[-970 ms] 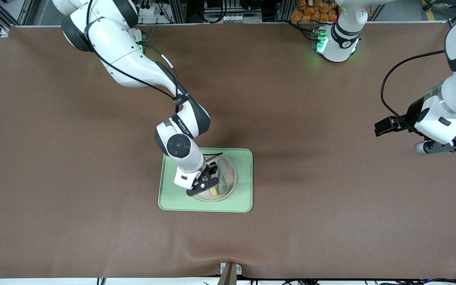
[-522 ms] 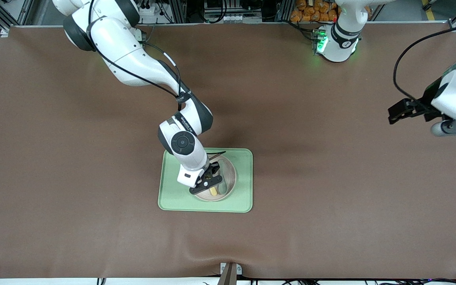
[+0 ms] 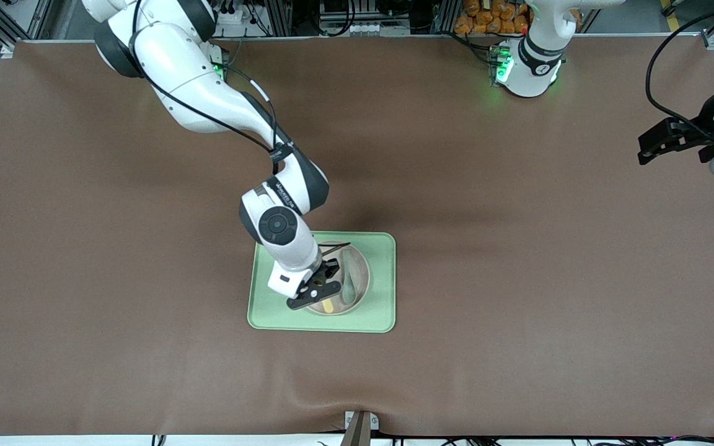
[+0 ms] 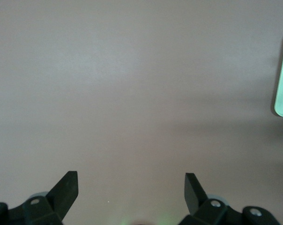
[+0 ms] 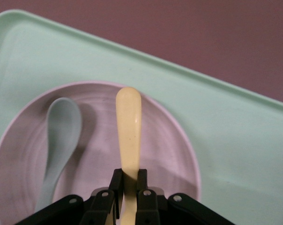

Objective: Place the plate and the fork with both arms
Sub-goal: 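Lift the fork with the right gripper and set it beside the plate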

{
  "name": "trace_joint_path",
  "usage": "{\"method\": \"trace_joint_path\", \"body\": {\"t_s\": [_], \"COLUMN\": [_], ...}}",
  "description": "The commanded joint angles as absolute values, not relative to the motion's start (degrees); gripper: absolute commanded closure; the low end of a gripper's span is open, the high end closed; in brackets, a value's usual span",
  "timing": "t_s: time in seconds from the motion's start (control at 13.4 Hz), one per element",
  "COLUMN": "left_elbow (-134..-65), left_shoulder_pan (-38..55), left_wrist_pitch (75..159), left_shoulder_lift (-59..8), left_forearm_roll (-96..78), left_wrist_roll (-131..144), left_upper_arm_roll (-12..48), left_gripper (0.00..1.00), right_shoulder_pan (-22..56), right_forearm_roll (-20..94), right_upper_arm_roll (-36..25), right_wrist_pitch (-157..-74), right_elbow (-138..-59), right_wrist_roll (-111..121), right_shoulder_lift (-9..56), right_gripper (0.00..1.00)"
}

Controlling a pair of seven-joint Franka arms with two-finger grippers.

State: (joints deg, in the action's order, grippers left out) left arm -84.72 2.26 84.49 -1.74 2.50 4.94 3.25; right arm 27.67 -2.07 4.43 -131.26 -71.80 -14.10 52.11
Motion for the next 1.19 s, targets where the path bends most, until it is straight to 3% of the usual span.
{"method": "trace_joint_path", "body": {"t_s": [0.0,0.37,1.12], "left_elbow": [-85.61,-85.78,-85.52], "left_shoulder_pan": [3.07,3.25,2.90], "left_wrist_pitch": [83.85,83.76,83.06], "left_shoulder_lift": [-0.70,-0.53,-0.53], "left_forearm_roll": [0.97,0.97,-1.05], "left_wrist_roll": [5.27,5.54,-1.13], "left_upper_arm_roll": [2.72,3.96,6.33], "left_gripper": [0.00,0.00,0.00], "right_shoulder_pan": [24.26,19.52,19.51], "right_forearm_roll": [1.13,1.23,1.05], "right_upper_arm_roll": [5.01,4.83,4.83], "right_wrist_pitch": [-129.99,-129.81,-132.10], "right_elbow": [-72.16,-75.13,-87.17], "right_wrist_roll": [-15.29,-20.55,-25.31], "right_shoulder_lift": [50.19,49.92,43.69], "right_gripper": [1.00,1.00,1.00]}}
